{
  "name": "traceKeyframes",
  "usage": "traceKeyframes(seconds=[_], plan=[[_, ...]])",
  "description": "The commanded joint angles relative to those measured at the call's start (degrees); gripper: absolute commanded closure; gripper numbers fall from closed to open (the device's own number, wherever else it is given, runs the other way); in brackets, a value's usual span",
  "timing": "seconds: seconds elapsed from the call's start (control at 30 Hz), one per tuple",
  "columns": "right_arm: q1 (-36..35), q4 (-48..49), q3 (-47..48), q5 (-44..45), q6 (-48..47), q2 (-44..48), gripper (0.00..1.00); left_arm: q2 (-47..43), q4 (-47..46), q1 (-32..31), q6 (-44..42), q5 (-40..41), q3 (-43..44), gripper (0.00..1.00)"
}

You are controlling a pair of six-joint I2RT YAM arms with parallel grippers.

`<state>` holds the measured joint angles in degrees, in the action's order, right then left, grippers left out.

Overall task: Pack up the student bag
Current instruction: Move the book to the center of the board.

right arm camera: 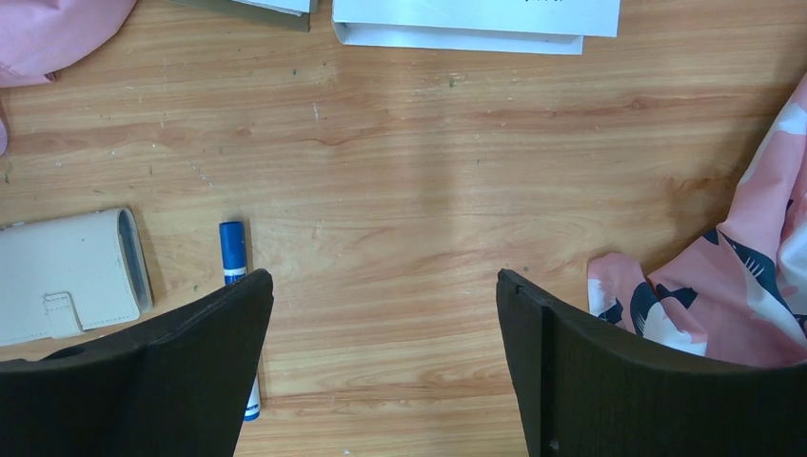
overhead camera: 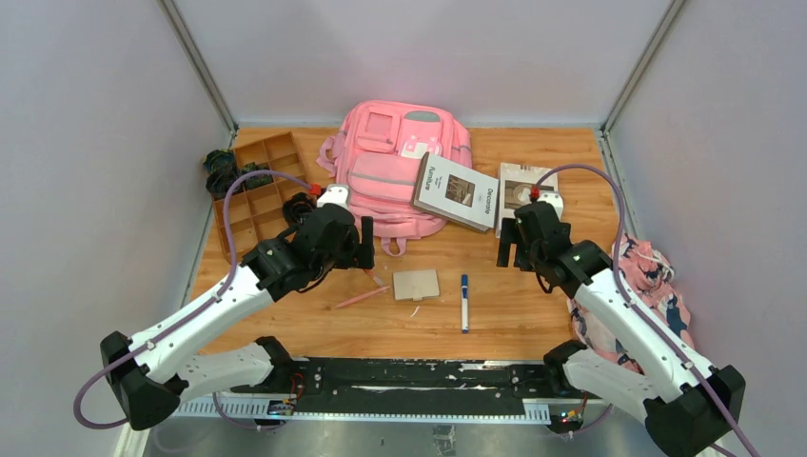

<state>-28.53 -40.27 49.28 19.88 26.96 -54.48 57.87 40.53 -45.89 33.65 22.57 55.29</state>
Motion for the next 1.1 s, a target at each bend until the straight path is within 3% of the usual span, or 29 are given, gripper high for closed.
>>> traceKeyframes(seconds=[0.0,0.63,0.73,0.97,1.07], plan=[[0.7,-0.6,1.3,-0.5,0.2,1.0,0.09,-1.2,-0.7,0.1,-0.3,1.7,0.3,0.00],[0.8,-0.2,-0.4,-3.6,0.7,2.0,0.10,-2.8,-7.5,0.1,-0.9,-6.6,-5.6,0.00],[0.7,1.6,-3.4,-7.3,0.8,4.2,0.10,-1.9,-12.3,0.0,1.1,-13.0,-9.2,0.00],[0.3,6.8,-8.6,-22.7,-3.6,6.2,0.13,1.5,-14.6,-1.0,2.5,-15.1,-9.9,0.00],[-4.1,4.3,-7.6,-20.6,-6.5,4.7,0.13,2.8,-15.9,-1.0,3.9,-14.5,-10.7,0.00]])
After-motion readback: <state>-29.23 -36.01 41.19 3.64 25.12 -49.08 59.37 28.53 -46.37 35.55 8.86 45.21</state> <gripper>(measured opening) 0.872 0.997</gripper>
